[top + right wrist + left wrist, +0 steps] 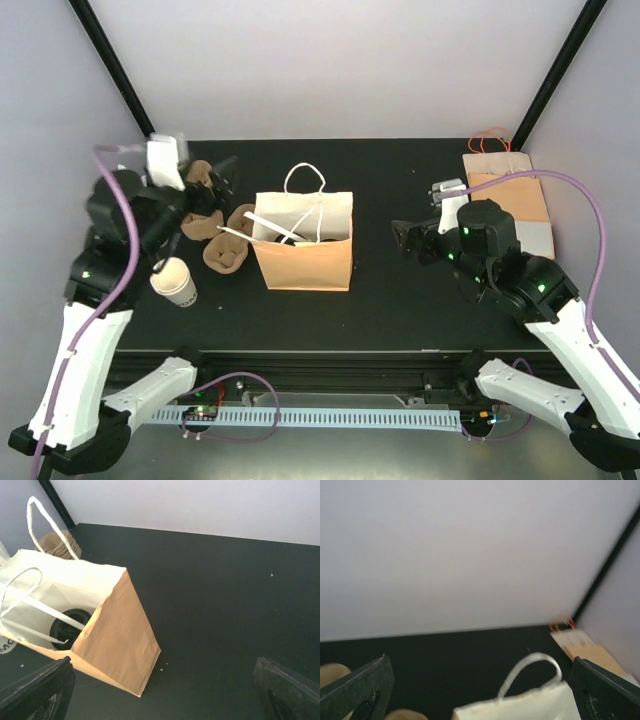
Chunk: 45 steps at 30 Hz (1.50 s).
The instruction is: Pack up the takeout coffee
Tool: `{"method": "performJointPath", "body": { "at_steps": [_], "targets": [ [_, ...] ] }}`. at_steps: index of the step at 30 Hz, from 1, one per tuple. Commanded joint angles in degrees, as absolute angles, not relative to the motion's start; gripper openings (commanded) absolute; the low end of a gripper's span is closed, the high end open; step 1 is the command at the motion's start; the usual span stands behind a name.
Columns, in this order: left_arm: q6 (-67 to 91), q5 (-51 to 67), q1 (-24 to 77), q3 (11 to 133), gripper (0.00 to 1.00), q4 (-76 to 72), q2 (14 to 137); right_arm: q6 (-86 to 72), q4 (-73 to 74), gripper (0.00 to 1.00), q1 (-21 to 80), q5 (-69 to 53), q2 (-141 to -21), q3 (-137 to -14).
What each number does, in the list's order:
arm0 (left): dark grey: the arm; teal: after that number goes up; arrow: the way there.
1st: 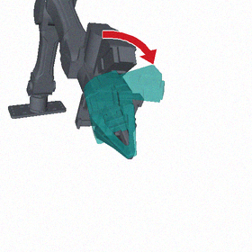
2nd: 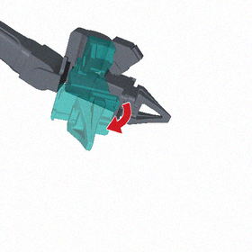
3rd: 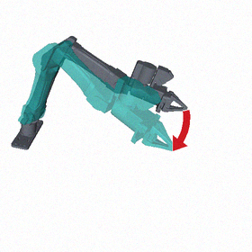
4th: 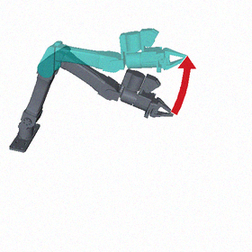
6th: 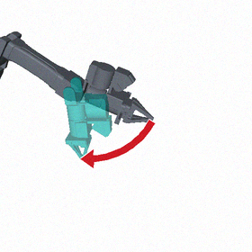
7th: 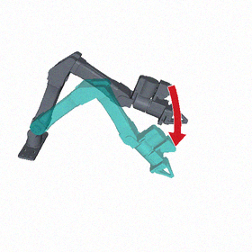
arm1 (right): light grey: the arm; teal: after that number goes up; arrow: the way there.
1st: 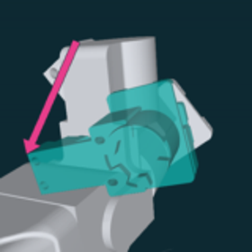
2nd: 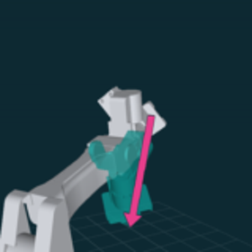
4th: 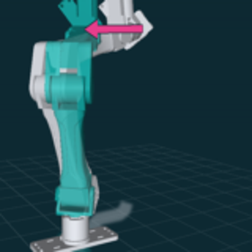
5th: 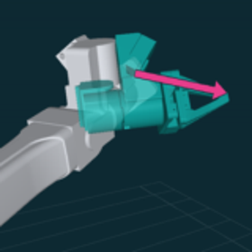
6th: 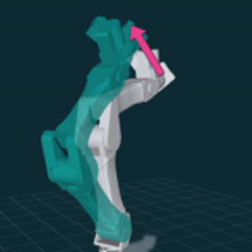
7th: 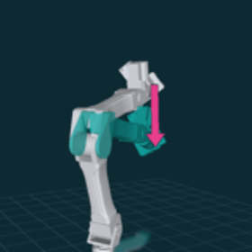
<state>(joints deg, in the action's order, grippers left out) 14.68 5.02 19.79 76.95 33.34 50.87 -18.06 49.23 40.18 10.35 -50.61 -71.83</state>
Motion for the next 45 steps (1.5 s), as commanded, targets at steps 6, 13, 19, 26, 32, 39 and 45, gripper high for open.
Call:
{"method": "performJointPath", "body": {
  "at_steps": [6,13,19,26,32,39,45],
  "targets": [
    [17.4,12.0,-4.0,82.7,0.99,45.5,57.8,-17.4,38.9,1.0,26.7,5.3,-50.9,-68.8],
    [22.9,10.2,-12.0,62.6,0.99,31.5,57.6,-24.3,24.0,1.0,3.7,-9.0,-50.3,-55.0],
    [19.0,17.4,-11.3,30.2,0.99,-7.0,44.4,-14.6,-2.2,1.0,1.2,-2.9,-41.1,-33.5],
    [10.9,10.3,-7.0,25.9,0.99,-12.3,51.0,-6.6,-19.1,1.0,1.3,-4.9,-38.5,-20.6],
    [5.1,8.5,-5.9,17.7,0.99,-30.5,55.0,-3.6,-28.2,1.0,1.2,0.7,-42.2,-13.8],
    [3.0,7.7,-5.4,14.1,0.99,-45.9,64.3,-0.5,-45.0,1.0,0.8,2.5,-52.3,-7.2],
    [0.0,8.9,-4.5,14.7,0.99,-54.3,72.5,1.4,-59.1,1.0,0.7,-0.6,-65.6,-7.9]
  ]
}}
